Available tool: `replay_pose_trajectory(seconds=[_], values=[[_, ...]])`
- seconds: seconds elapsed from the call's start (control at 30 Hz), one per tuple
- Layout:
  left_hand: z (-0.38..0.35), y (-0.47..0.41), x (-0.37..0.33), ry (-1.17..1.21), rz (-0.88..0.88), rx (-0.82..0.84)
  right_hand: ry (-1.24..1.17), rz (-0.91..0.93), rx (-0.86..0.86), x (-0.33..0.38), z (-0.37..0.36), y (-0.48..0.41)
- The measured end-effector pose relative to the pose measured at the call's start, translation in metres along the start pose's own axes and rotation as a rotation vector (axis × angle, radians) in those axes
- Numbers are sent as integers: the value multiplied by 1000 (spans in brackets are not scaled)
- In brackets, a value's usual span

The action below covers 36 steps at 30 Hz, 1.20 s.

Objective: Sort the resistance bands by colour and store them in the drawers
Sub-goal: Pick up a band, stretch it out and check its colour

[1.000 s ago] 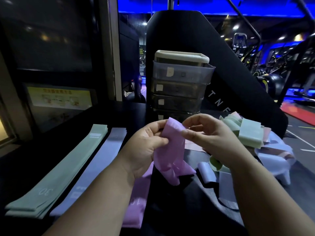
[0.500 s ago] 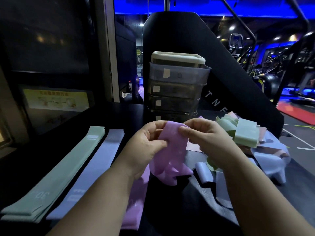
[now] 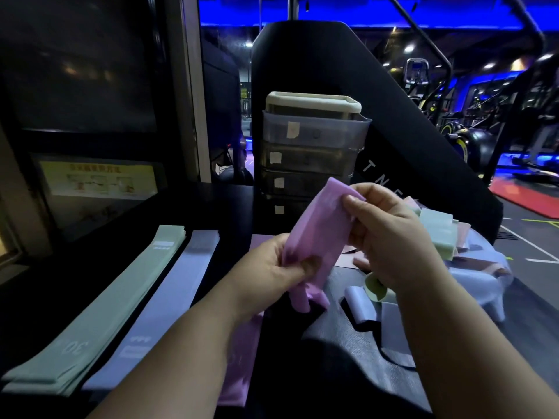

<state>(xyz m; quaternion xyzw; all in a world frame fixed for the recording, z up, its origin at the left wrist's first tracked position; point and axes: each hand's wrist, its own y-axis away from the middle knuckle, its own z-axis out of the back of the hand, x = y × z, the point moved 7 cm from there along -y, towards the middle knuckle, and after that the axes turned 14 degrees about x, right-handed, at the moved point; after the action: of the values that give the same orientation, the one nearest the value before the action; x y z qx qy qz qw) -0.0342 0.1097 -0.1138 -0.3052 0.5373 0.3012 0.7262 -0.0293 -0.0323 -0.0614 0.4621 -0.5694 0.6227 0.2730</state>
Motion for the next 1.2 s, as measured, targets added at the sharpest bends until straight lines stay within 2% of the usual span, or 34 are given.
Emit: replay_pose_trajectory(seconds=[0.17,0.37,0.57,0.73,0.87,1.07,1.13,1.2], values=[[6,0,1,-41,10,-60,93,17,-176,8,29,5],[9,1,-1,-216,15,-117,29,44,-366,12,56,12],[19,-2,3,-160,6,-203,291,56,-522,8,79,14],[21,-4,9,-150,40,-226,342,13,-523,1,87,10],[22,-2,12,-3,66,-233,359,-15,-508,-4,90,8],[11,-1,11,167,101,-124,348,-45,-502,-7,95,6],[10,0,11,107,107,-93,329,-46,-486,-7,94,6],[14,2,12,-121,142,-122,318,-42,-480,-7,94,6]])
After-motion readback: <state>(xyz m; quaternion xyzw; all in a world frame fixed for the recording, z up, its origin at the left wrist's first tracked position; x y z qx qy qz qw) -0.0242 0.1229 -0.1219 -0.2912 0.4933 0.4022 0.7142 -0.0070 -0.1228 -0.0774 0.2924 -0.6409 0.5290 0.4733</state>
